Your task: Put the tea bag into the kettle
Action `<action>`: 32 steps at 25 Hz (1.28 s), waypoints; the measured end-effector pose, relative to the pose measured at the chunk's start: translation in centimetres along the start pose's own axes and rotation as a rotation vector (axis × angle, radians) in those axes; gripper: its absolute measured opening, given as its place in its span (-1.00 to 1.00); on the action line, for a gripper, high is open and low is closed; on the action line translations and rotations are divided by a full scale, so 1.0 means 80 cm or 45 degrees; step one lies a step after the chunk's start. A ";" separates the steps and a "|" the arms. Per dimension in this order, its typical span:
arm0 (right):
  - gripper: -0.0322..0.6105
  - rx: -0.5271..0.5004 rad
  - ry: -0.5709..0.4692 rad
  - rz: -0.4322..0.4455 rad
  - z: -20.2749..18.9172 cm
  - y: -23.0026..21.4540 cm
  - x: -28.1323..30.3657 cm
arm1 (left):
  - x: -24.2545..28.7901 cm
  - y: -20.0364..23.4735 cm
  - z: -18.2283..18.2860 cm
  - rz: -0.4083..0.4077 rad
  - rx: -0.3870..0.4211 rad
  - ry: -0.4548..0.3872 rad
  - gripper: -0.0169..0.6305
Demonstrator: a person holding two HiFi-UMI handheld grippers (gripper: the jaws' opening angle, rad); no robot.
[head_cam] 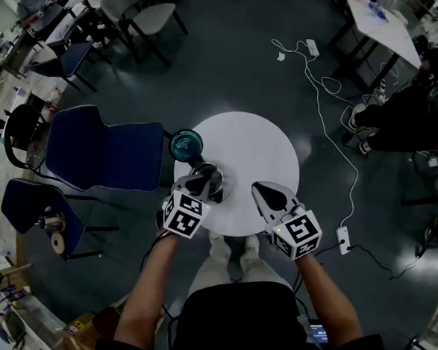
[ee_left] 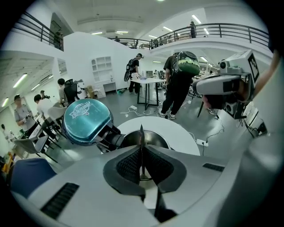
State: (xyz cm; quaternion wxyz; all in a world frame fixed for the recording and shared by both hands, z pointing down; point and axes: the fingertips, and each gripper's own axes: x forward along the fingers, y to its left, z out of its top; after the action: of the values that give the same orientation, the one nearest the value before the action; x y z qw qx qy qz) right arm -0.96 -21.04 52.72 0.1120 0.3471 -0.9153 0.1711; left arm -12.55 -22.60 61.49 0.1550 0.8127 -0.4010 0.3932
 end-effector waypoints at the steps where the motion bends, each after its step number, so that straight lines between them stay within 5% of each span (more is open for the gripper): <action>1: -0.85 0.000 0.001 0.000 0.000 0.000 0.000 | 0.000 0.000 -0.001 -0.001 0.004 0.004 -0.89; 32: -0.85 0.002 0.018 -0.008 -0.008 -0.007 -0.003 | 0.018 -0.002 -0.013 -0.023 0.111 0.109 -0.85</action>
State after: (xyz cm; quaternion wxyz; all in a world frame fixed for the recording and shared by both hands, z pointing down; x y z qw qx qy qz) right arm -0.36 -21.03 53.40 0.1189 0.3488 -0.9132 0.1740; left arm -12.42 -22.65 63.26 0.1401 0.8047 -0.3692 0.4433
